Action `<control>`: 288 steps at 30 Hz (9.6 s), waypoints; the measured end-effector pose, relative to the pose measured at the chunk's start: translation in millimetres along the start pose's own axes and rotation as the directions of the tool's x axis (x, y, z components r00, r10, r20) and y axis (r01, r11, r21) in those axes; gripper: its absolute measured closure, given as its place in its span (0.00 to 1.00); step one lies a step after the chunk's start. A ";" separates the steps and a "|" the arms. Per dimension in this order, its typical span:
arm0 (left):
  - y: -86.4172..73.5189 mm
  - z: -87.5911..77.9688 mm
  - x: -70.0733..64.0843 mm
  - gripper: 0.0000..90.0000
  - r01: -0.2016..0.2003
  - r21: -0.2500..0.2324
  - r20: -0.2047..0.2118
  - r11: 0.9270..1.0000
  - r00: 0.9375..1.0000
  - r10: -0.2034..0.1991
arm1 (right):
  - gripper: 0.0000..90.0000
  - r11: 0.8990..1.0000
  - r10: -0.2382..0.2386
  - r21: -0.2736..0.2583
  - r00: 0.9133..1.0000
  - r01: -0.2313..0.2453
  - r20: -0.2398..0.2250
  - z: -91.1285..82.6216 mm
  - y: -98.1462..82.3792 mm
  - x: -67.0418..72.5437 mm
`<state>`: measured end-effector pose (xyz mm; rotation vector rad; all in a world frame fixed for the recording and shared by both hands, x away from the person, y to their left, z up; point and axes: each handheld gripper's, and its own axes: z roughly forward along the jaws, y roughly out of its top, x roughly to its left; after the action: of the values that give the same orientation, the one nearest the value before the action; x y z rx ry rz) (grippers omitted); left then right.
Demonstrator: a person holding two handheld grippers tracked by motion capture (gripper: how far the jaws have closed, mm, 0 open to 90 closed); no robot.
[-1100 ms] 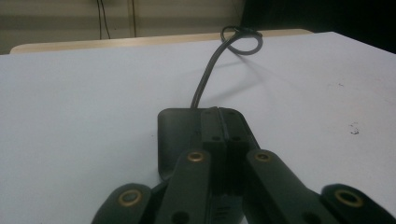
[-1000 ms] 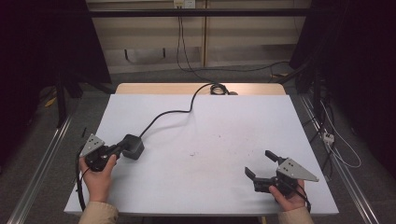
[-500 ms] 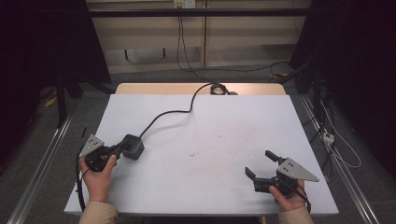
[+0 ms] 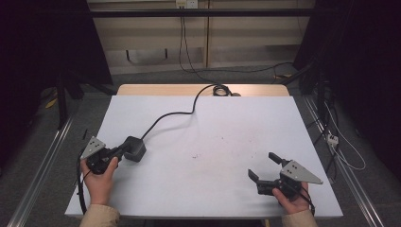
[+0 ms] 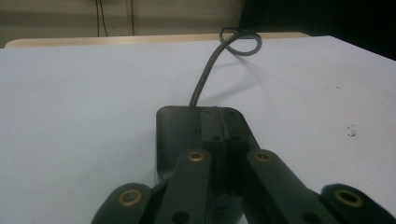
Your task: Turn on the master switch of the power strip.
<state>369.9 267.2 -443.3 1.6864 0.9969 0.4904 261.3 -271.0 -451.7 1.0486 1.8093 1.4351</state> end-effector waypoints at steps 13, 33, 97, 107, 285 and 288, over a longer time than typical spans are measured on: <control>-0.3 0.3 -0.4 1.00 0.008 0.003 -0.002 1.000 1.000 -0.008 | 0.04 1.000 0.003 -0.003 1.000 -0.003 0.001 -0.2 0.1 0.0; -0.6 1.2 -2.9 1.00 0.014 0.006 -0.018 1.000 1.000 -0.014 | 0.04 1.000 0.001 -0.008 1.000 -0.001 0.001 -0.7 0.4 0.2; 2.0 2.1 -6.8 1.00 0.030 0.022 -0.049 0.999 0.998 -0.029 | 0.04 1.000 -0.005 -0.019 1.000 0.005 0.010 -1.3 1.5 0.1; 2.3 2.0 -7.0 1.00 0.032 0.017 -0.050 0.999 0.998 -0.031 | 0.04 1.000 -0.004 -0.018 1.000 0.004 0.009 -1.3 1.2 -0.1; -18.2 -43.0 -16.5 0.05 -0.016 -0.044 0.134 0.999 0.991 0.022 | 0.04 1.000 0.004 -0.022 1.000 -0.004 0.008 -2.2 2.0 -1.3; -18.1 -43.7 -15.9 0.05 -0.018 -0.048 0.131 0.999 0.991 0.024 | 0.04 1.000 0.003 -0.020 1.000 -0.003 0.007 -2.0 1.8 -1.0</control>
<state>322.0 281.2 -442.4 1.6664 0.8663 0.4072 260.5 -272.7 -449.5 1.0456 1.7854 1.4466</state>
